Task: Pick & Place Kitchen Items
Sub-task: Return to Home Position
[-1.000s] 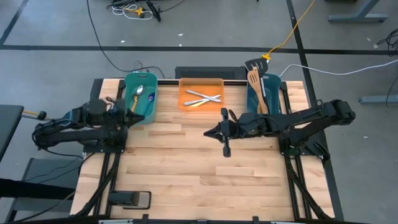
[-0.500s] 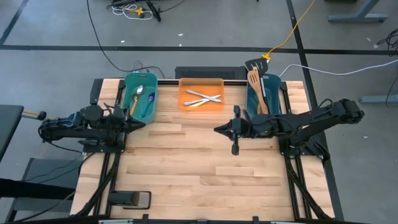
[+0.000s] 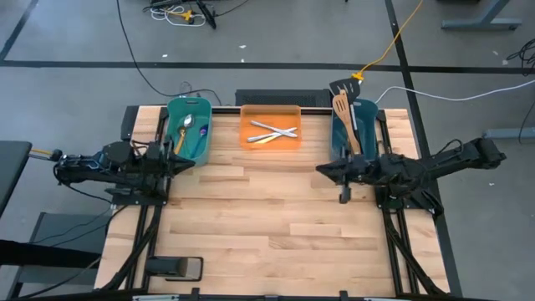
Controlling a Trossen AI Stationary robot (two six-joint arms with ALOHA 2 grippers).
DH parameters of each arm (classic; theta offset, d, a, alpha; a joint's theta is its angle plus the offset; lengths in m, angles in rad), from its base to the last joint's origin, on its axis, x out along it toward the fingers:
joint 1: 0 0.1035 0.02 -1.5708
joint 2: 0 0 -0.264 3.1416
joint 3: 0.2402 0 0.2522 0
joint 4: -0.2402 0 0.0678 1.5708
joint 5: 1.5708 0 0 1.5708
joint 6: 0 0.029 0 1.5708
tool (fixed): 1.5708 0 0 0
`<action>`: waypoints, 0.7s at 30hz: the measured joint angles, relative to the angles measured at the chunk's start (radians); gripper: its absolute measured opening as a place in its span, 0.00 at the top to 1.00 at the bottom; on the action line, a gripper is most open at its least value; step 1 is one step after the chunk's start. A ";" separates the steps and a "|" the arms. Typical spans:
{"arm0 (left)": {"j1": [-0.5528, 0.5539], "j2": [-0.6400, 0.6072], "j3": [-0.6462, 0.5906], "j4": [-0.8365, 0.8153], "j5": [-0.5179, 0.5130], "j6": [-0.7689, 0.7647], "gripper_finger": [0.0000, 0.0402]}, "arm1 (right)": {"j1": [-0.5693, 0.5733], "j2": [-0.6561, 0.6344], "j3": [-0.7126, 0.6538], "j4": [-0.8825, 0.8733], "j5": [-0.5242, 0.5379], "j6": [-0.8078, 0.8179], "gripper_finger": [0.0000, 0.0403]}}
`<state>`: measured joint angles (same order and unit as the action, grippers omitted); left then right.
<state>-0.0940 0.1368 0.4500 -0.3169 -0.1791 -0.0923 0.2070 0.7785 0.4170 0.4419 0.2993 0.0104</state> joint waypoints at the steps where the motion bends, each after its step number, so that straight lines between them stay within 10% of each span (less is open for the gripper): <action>1: -0.006 0.000 0.000 0.005 0.000 0.008 0.98 | 0.000 -0.031 -0.020 0.005 0.000 -0.001 0.94; 21: -0.018 -0.008 -0.193 0.202 -0.030 0.026 0.97 | -0.003 -0.347 -0.212 -0.043 0.042 -0.036 0.94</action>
<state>-0.1120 0.1287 0.2569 -0.1145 -0.2096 -0.0660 0.2043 0.4315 0.2047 0.3987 0.3412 -0.0261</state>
